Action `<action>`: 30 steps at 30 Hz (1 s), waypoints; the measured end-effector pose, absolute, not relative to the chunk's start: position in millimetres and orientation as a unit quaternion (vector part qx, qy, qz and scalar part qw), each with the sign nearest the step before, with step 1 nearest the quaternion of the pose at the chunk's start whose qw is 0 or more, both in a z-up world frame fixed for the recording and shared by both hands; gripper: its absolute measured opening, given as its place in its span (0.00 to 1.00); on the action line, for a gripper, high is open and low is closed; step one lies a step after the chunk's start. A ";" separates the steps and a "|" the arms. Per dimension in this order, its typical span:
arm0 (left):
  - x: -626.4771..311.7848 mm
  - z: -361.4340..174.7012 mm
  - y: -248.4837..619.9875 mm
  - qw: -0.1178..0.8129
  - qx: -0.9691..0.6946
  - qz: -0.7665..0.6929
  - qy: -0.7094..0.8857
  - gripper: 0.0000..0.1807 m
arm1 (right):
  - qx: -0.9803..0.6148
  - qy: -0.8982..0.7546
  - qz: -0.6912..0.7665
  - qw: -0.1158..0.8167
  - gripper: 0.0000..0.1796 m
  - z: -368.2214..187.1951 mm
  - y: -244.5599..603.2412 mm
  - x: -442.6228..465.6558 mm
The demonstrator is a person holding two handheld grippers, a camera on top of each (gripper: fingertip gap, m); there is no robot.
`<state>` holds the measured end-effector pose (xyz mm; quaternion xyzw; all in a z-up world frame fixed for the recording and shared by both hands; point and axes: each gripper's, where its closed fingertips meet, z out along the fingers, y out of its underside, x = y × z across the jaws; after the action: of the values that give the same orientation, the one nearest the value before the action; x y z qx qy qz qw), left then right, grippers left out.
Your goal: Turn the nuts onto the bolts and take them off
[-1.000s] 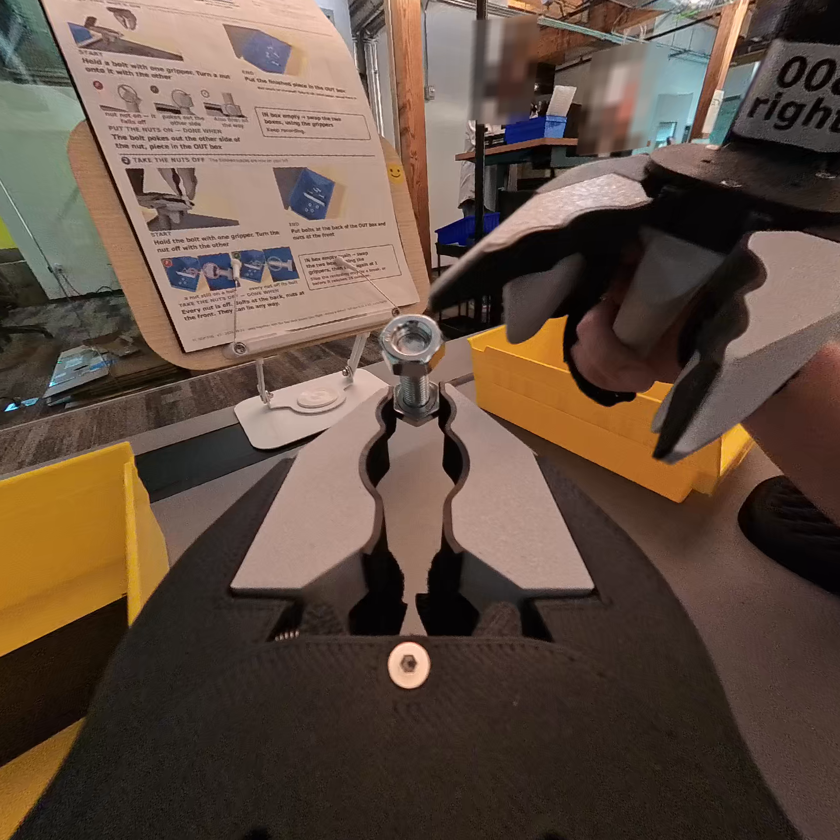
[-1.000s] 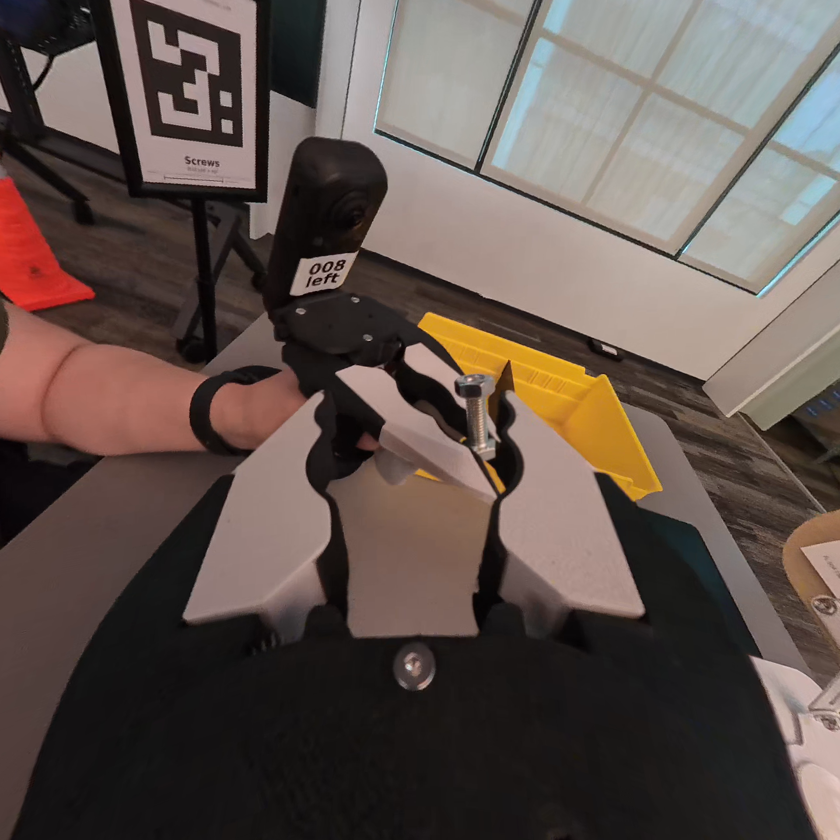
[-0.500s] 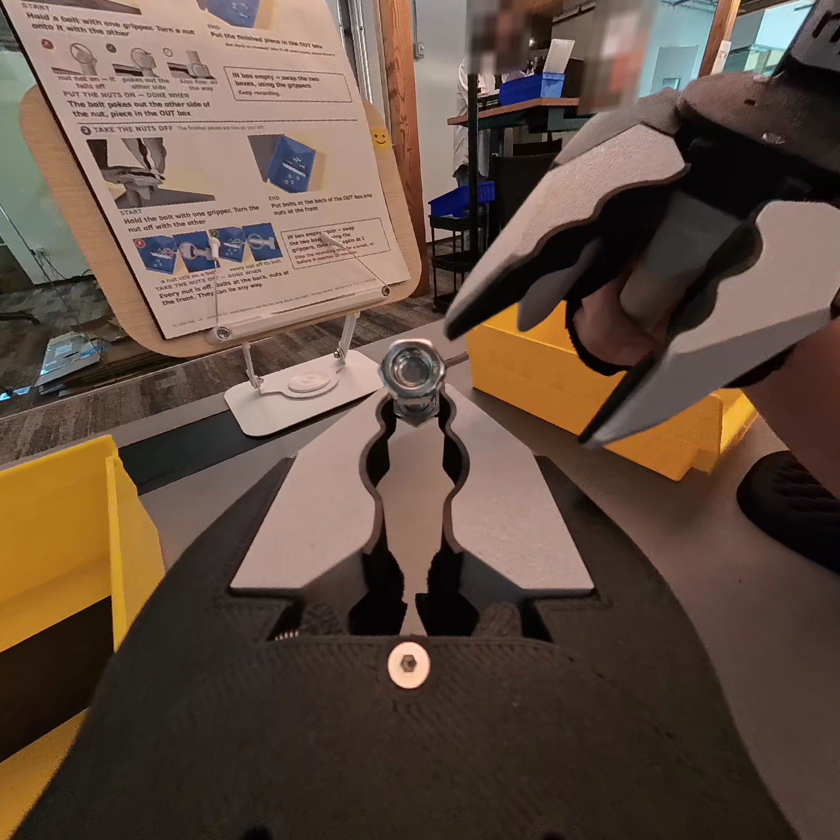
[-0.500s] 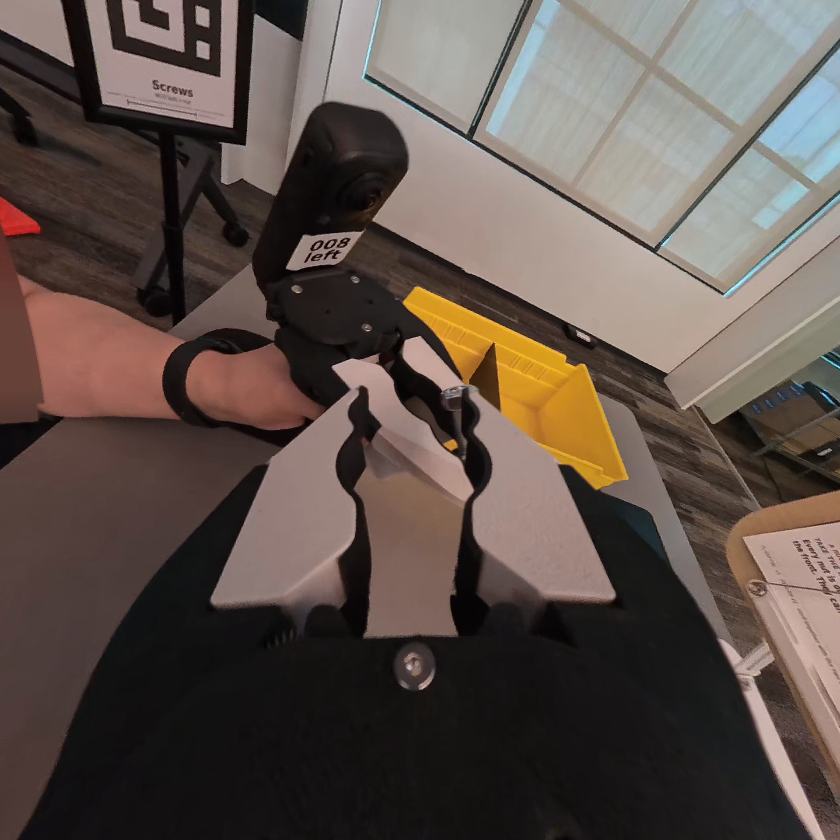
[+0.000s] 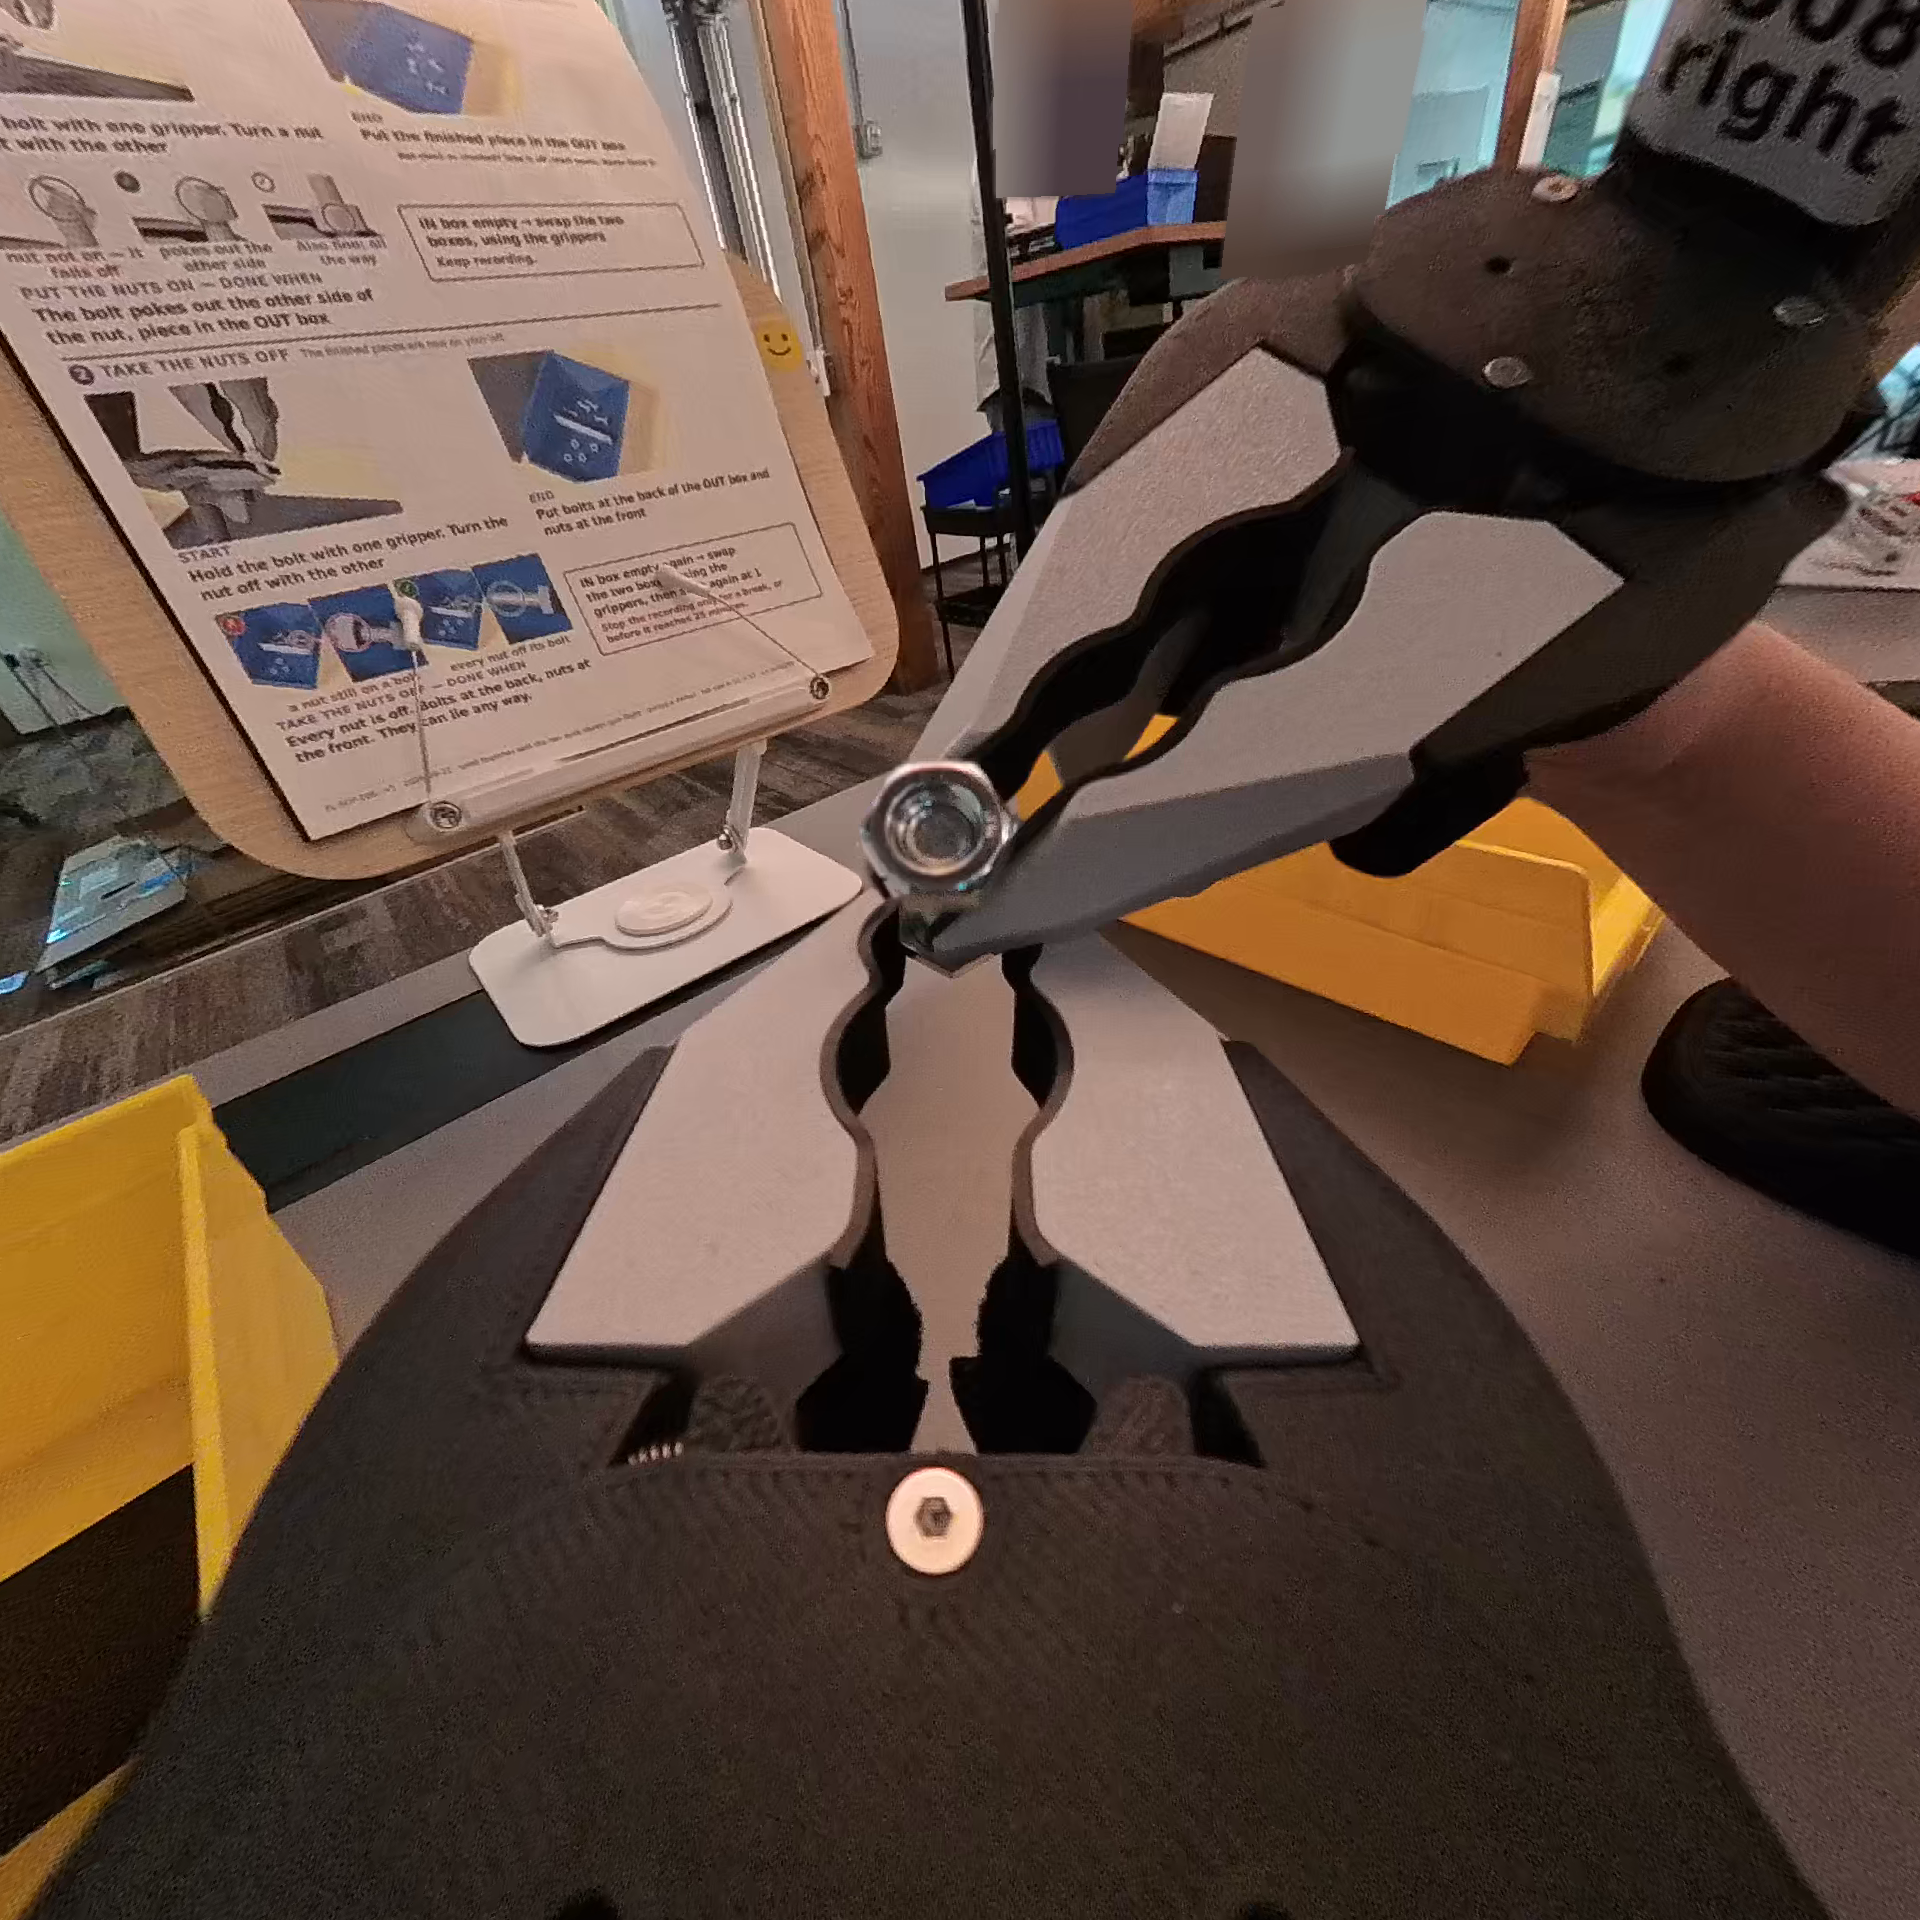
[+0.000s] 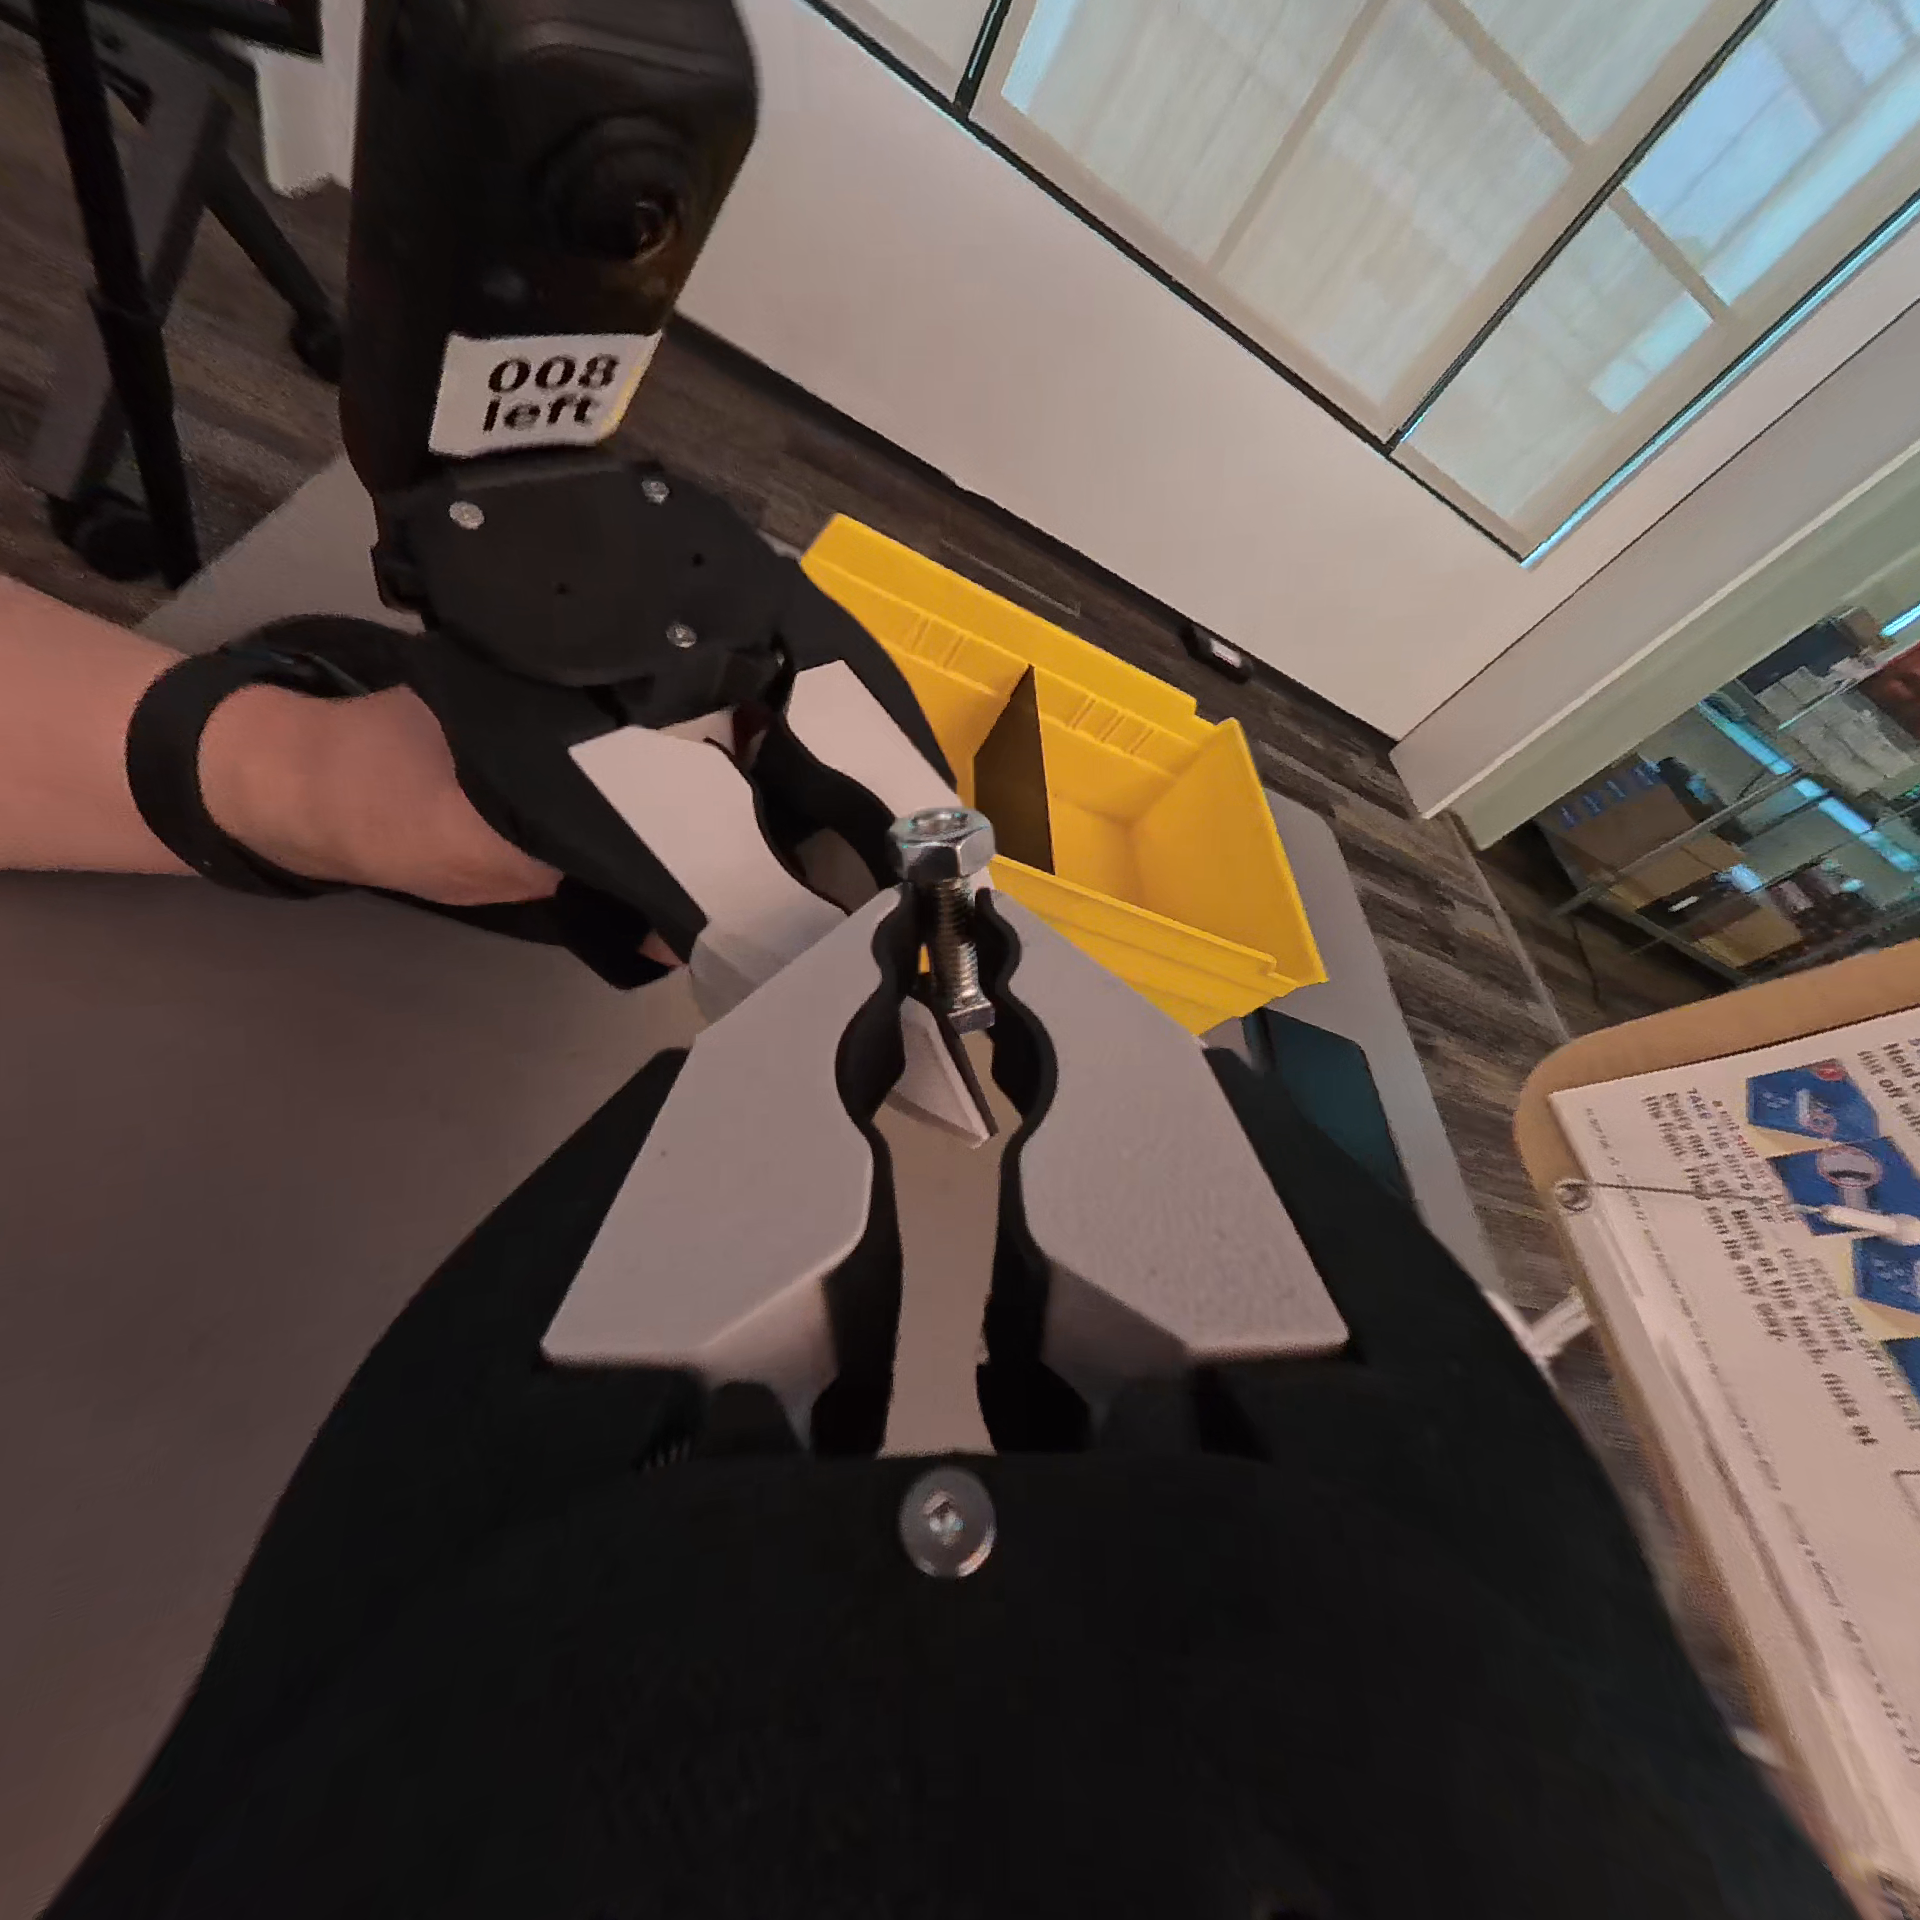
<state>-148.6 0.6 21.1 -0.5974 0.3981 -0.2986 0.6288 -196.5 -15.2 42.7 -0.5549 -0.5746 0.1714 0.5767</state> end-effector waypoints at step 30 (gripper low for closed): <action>-149.8 38.3 -11.8 0.623 -0.561 -0.391 0.380 0.09 | -0.599 -0.472 0.387 0.519 0.16 66.7 -14.3 -169.3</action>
<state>-149.8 -11.8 38.3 -0.5609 0.3802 -0.3907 0.6231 -169.3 -14.3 66.7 -0.5987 -0.4716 0.3870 0.5190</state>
